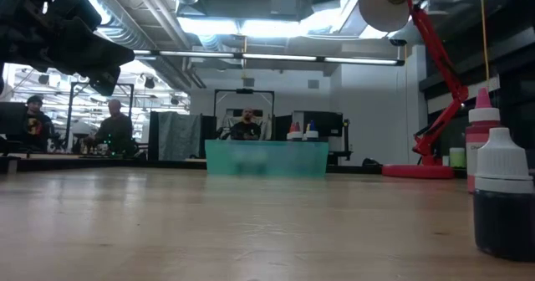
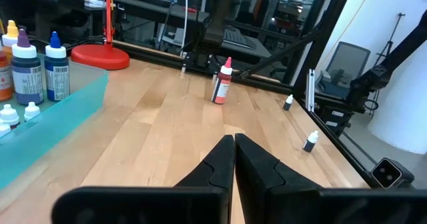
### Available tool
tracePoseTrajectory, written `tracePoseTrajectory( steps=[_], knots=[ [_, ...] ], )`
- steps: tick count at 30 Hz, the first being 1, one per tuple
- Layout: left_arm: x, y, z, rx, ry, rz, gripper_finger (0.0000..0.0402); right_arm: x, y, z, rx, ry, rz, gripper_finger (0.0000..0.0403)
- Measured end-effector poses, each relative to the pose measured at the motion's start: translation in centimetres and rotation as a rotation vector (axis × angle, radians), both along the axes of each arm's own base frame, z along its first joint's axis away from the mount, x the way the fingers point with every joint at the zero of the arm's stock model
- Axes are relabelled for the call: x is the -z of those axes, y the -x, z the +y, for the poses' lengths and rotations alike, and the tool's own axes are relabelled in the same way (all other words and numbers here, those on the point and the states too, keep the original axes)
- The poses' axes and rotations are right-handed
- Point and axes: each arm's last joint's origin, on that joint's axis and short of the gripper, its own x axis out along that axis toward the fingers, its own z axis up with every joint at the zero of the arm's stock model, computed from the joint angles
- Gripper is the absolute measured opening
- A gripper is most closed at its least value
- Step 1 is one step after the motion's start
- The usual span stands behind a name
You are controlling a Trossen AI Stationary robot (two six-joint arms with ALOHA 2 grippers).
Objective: Pick & Place food coloring
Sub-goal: Put the blue food coloring bottle into the bin
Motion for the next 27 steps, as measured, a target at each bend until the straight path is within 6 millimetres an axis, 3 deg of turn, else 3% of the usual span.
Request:
tracePoseTrajectory(
  steps=[4, 8, 15, 23, 27],
  knots=[
    [0.0, 0.0, 0.0, 0.0, 0.0, 0.0, 0.0006, 1.4, 0.8, 2.6, 0.026, -0.124, 0.091, 0.0096],
    [0.0, 0.0, 0.0, 0.0, 0.0, 0.0, 0.0006, 4.5, 1.5, 5.8, 0.0, -0.12, 0.19, 0.0096],
    [0.0, 0.0, 0.0, 0.0, 0.0, 0.0, 0.001, 8.7, 3.6, 11.3, -0.108, -0.191, 0.021, 0.009],
    [0.0, 0.0, 0.0, 0.0, 0.0, 0.0, 0.0007, 18.3, 4.6, 14.1, -0.044, -0.308, -0.003, 0.0087],
    [0.0, 0.0, 0.0, 0.0, 0.0, 0.0, 0.0006, 21.1, 4.0, 13.8, 0.011, -0.348, -0.022, 0.0091]
  ],
)
